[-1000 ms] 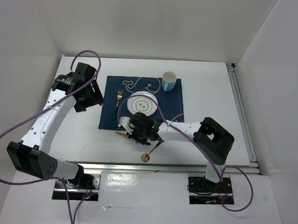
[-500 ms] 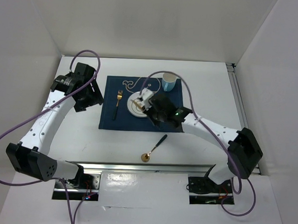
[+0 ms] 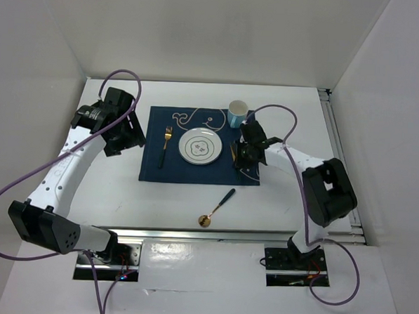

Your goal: Set the dinner table for one person

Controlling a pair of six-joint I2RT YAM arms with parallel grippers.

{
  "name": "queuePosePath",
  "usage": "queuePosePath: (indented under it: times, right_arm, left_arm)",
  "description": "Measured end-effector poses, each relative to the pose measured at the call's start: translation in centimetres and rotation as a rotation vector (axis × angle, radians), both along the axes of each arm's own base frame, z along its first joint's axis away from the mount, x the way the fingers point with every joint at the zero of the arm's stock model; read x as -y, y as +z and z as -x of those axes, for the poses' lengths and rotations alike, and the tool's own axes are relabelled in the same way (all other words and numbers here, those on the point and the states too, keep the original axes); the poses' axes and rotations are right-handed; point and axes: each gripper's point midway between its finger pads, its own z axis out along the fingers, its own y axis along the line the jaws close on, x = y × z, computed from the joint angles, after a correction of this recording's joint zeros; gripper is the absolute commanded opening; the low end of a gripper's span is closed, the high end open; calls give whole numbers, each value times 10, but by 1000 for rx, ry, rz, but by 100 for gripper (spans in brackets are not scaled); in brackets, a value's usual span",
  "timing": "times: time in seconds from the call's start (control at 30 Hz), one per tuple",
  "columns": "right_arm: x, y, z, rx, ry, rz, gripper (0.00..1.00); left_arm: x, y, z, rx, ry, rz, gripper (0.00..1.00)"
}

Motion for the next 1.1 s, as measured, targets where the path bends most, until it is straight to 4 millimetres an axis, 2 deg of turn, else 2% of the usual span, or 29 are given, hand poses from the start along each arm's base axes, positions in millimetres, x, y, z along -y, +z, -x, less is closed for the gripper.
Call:
queuePosePath:
  times: [0.13,0.37,0.43,0.5,0.53,0.57,0.63,0.67,0.73,0.9,1.03,1.1]
  right_arm:
    - [4,-20,-7,-65,-59,-5,0]
    - [-2,-20,-35,-76,-163,-62,0]
    - [-5,-23,-39,-82,-184,-71,3]
    - [-5,-26,-39,-92,-198,-71,13]
    - [-5,-27,-40,-92,-204,-72,23]
    - [-5,-27,-40,-92,-208,-73,40]
    - [-5,-28,-40,-93,-214,-68,52]
    - [-6,-29,-39,-94,-209,-65,62]
    - [-8,-27,-41,-83,-206,-70,62]
    - [-7,-19,-39,-52,-196,-35,73]
    - [2,15,-26,26,-172,-22,74]
    - [7,36,-15,76,-152,-31,80]
  left_arm:
    - [1,3,-2,10,-5,2,82]
    - [1,3,-2,11,-5,1,82]
    - [1,2,-2,8,-5,1,82]
    - [1,1,-3,2,-5,-1,82]
    - [1,0,-3,0,-5,-1,82]
    - [1,0,-3,-2,-5,-2,82]
    - [1,-1,-4,-4,-6,-3,82]
    - [1,-1,-4,-5,-6,-4,82]
    - [1,-2,-4,-10,-7,-5,82]
    - [1,-3,-5,-11,-7,-5,82]
    - [1,-3,-6,-9,-7,-5,82]
    - [1,-3,-6,-9,-8,-6,82]
